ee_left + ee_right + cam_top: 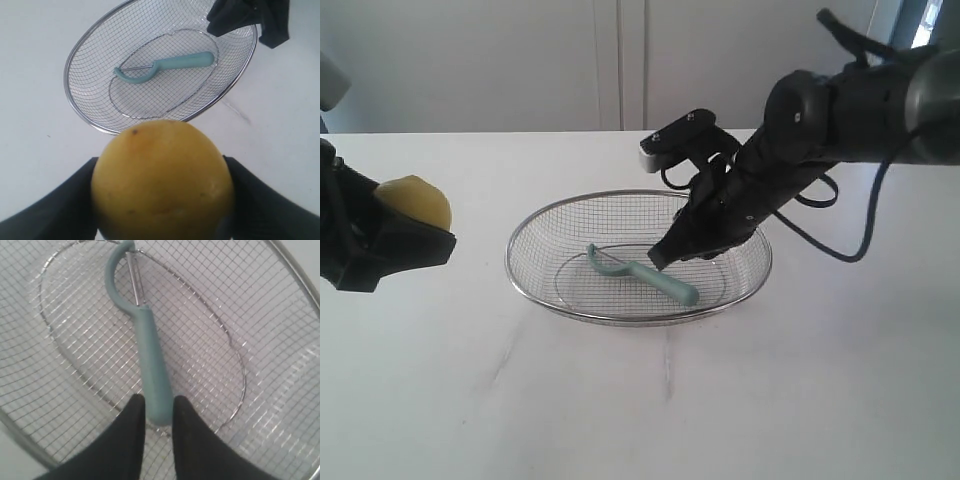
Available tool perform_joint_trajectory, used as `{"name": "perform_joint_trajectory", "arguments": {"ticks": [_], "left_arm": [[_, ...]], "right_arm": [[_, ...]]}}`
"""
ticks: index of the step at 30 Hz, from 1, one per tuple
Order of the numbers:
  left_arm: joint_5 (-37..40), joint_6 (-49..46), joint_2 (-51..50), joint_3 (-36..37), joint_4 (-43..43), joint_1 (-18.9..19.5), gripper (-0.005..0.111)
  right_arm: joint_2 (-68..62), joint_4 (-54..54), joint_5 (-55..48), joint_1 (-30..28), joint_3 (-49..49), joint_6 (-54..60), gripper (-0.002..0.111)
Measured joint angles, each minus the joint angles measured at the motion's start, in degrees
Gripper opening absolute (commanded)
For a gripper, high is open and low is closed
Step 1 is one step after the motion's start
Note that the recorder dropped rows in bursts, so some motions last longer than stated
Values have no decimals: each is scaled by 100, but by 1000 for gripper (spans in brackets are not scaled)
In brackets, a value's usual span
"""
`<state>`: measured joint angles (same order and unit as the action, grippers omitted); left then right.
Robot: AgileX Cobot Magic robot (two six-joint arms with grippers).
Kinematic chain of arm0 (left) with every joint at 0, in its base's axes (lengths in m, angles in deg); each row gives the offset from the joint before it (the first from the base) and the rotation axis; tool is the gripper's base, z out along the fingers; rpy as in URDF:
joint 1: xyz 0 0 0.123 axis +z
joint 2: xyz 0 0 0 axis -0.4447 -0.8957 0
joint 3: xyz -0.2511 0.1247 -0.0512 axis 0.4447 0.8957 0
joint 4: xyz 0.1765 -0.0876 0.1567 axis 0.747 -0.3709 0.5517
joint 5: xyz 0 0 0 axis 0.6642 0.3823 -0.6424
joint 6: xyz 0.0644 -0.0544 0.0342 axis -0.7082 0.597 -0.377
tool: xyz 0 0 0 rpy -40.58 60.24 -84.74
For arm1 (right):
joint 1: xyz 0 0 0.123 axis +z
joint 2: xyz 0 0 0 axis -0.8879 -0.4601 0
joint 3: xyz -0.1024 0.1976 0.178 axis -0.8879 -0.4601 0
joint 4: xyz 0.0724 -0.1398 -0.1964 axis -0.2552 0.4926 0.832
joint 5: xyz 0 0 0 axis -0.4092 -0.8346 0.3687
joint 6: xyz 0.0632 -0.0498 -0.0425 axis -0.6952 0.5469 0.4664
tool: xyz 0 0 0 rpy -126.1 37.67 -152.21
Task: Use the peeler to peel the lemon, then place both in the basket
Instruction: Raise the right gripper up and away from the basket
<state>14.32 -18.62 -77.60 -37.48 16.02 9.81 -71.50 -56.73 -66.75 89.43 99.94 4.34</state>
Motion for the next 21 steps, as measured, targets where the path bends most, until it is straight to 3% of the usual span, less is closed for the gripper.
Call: {"name": "perform_joint_trajectory", "arguments": {"ticks": [10,21], "left_arm": [[0,0,0,0,-8,0,0],[0,0,0,0,-43,0,0]], "right_arm": [[1489,0,-1441,0,-160,-895,0],[3290,208,-1630,0,-1144,-1360,0]]}}
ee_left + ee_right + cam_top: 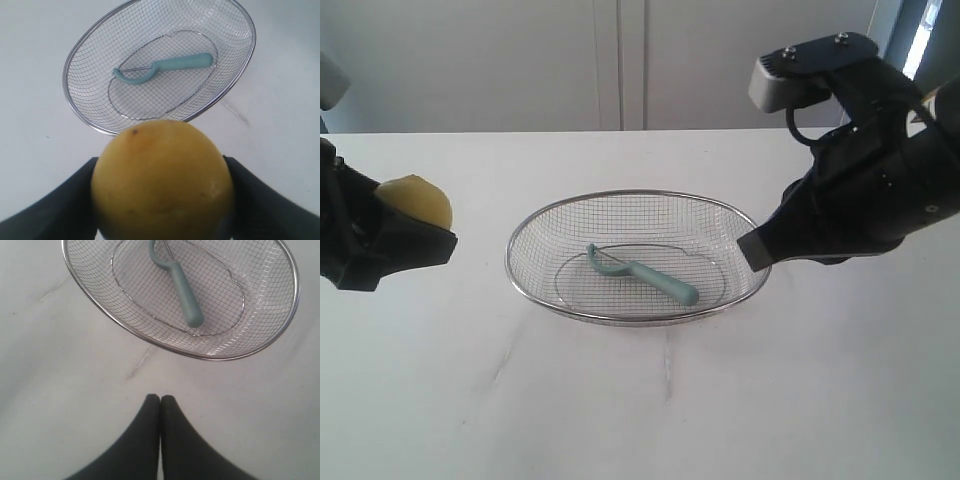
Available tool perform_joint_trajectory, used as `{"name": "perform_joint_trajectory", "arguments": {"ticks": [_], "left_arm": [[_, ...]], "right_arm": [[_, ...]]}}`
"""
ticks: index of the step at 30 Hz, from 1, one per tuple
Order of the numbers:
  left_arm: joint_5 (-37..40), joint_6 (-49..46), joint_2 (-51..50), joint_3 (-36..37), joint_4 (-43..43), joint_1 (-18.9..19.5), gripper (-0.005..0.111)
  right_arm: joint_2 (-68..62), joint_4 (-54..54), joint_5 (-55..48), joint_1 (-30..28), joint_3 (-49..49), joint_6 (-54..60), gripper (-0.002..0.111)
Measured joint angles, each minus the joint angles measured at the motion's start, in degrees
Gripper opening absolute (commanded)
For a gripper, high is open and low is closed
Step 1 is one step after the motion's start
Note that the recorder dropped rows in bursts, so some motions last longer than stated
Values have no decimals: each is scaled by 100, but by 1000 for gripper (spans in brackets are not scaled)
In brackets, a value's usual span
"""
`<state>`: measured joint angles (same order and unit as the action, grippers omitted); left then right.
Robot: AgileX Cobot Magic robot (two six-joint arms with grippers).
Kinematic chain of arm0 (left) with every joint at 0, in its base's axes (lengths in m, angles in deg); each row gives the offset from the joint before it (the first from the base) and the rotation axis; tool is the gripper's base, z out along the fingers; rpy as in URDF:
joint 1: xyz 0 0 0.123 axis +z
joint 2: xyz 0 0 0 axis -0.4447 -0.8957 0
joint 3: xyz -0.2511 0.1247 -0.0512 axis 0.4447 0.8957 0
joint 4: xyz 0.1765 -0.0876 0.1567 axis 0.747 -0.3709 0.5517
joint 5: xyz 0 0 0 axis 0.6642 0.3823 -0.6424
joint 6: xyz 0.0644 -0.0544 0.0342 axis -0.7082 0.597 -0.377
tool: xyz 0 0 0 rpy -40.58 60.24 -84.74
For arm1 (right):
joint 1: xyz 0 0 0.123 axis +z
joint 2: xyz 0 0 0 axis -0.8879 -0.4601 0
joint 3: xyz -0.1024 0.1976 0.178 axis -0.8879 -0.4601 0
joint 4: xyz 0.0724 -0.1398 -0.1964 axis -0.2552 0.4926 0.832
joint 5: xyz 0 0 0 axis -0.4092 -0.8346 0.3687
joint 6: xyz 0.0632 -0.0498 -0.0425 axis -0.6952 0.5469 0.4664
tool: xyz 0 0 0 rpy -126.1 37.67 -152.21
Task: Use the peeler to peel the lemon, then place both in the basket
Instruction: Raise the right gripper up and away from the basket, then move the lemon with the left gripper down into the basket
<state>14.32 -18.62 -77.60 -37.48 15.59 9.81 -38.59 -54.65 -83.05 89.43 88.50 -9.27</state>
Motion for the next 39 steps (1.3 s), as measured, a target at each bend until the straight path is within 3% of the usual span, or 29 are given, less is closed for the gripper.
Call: {"name": "perform_joint_trajectory", "arguments": {"ticks": [26,31,39], "left_arm": [[-226,186,-68,83,-304,0,0],[-347,283,-651,-270,-567,0,0],[-301,461,-2351,-1521,-817,-31,0]], "right_arm": [[109,0,-16,0,-41,-33,0],[109,0,-16,0,-41,-33,0],[109,0,-16,0,-41,-43,0]]}}
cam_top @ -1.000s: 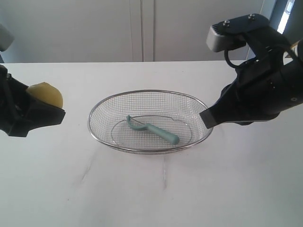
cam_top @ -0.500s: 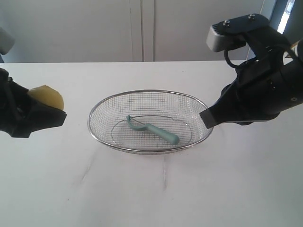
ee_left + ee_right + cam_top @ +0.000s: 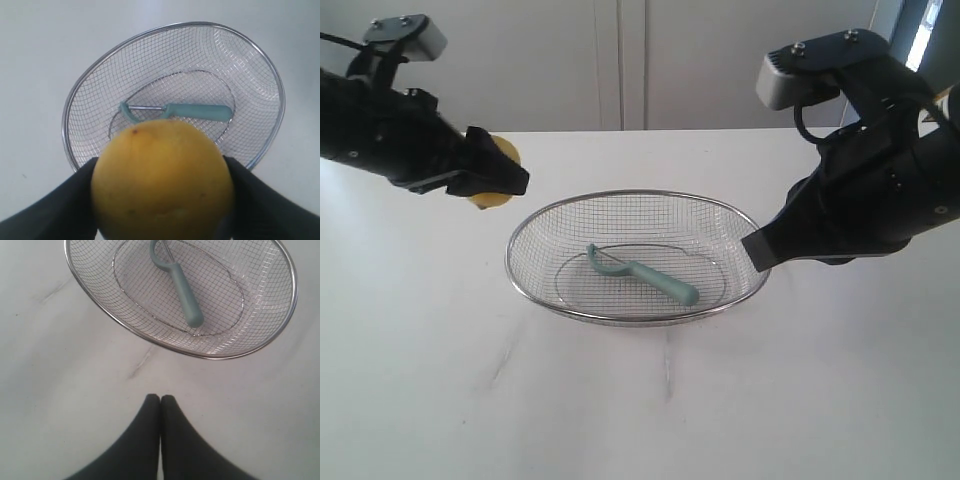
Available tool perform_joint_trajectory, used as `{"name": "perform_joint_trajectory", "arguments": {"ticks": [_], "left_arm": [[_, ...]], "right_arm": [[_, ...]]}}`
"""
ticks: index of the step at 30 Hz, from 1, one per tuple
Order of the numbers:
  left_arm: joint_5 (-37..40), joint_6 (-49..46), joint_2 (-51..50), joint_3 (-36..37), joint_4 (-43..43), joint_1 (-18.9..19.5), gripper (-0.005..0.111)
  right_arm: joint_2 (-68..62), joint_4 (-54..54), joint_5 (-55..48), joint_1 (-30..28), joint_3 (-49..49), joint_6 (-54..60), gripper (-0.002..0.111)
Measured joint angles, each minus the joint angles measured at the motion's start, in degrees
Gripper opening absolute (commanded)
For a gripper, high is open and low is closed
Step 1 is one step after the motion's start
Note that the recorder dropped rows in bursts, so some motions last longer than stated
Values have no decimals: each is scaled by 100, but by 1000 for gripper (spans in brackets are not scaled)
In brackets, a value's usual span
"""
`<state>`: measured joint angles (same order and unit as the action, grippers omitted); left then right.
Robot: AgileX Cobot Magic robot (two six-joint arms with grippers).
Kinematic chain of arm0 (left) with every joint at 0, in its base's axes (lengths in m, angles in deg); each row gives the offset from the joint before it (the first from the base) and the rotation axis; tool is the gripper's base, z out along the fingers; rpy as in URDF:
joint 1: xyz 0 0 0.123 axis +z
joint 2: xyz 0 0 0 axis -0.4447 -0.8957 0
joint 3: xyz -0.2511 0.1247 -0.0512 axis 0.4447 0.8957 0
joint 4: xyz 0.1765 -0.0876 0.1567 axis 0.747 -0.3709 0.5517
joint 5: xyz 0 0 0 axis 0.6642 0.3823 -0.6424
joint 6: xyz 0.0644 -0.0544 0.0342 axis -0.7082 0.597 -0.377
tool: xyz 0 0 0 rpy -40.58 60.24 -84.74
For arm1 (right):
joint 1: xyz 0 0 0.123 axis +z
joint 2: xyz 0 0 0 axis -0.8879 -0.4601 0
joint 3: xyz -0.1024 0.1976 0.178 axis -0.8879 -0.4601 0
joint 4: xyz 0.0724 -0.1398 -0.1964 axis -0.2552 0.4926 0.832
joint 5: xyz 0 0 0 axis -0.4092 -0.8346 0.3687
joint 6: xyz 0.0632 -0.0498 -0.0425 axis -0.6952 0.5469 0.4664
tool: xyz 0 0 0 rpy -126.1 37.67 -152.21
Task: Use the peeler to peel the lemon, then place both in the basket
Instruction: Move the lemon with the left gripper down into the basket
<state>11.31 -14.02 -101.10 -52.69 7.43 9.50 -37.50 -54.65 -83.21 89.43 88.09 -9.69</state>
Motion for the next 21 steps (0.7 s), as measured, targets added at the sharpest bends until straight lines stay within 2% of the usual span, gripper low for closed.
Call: {"name": "perform_joint_trajectory", "arguments": {"ticks": [4,8,11,21], "left_arm": [[-96,-60,-1013,-710,-49,-343,0],[-532,-298,-1635,-955,-86,-662,0],[-868,-342,-2069,-960,-86,-699,0],[-1043,-353,-2685,-960,-86,-699,0]], "right_arm": [[0,0,0,0,0,0,0],[0,0,0,0,0,0,0],[0,0,0,0,0,0,0],[0,0,0,0,0,0,0]]}}
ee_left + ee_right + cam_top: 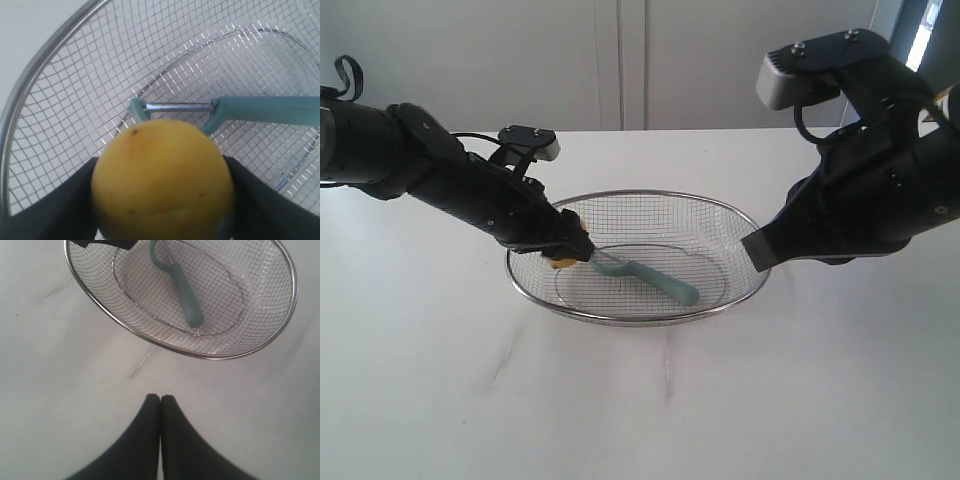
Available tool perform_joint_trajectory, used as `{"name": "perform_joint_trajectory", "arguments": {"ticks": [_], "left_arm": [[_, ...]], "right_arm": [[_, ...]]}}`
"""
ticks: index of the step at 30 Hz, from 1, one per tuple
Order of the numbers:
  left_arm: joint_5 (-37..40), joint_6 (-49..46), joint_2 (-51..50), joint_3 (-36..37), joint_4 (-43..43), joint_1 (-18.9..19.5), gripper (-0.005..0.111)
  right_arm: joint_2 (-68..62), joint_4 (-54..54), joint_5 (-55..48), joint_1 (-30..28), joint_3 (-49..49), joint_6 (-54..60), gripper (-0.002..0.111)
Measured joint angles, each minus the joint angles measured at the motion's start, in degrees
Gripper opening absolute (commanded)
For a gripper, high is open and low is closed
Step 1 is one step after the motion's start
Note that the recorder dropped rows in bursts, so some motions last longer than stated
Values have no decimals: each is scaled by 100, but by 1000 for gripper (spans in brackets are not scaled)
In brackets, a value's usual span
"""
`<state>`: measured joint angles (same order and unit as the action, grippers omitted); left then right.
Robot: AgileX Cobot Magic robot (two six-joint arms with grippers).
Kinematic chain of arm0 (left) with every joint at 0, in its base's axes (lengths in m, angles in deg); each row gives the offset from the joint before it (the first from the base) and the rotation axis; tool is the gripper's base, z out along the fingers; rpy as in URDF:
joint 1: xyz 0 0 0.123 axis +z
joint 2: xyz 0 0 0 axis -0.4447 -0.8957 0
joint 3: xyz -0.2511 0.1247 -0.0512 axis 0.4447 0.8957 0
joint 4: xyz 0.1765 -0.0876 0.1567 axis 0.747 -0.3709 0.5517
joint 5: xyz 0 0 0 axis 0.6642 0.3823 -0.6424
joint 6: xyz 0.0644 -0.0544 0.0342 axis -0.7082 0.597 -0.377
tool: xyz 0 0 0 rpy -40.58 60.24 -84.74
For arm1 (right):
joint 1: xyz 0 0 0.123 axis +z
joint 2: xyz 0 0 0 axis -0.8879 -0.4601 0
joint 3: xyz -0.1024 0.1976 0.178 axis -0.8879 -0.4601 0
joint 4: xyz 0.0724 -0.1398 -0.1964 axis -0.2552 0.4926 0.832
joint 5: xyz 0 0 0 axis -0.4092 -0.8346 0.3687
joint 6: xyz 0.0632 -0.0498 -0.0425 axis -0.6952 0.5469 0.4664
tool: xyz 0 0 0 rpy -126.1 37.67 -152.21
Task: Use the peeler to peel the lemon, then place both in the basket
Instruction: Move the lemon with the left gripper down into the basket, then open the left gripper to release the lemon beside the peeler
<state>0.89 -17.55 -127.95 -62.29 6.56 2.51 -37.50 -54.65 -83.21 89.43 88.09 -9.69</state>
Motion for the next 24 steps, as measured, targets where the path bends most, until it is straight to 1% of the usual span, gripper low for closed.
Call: {"name": "perform_joint_trajectory", "arguments": {"ticks": [3,5,6,7,8,9,10,13,16,19,24], "left_arm": [[-52,-74,-45,0,-9,0,0],[-61,-103,-102,0,-9,0,3],[-61,-103,-127,0,-9,0,7],[-61,-117,-167,0,-9,0,12],[-61,-149,-206,0,-9,0,23],[-61,-205,-249,0,-9,0,28],[-61,-269,-263,0,-9,0,37],[-73,-350,-317,0,-9,0,53],[-83,-364,-326,0,-9,0,65],[-105,-378,-326,0,-9,0,68],[-105,-378,-305,-48,-40,0,68]], "right_arm": [[0,0,0,0,0,0,0],[0,0,0,0,0,0,0],[0,0,0,0,0,0,0],[0,0,0,0,0,0,0],[0,0,0,0,0,0,0],[0,0,10,0,0,0,0],[0,0,10,0,0,0,0],[0,0,10,0,0,0,0],[0,0,10,0,0,0,0],[0,0,10,0,0,0,0],[0,0,10,0,0,0,0]]}}
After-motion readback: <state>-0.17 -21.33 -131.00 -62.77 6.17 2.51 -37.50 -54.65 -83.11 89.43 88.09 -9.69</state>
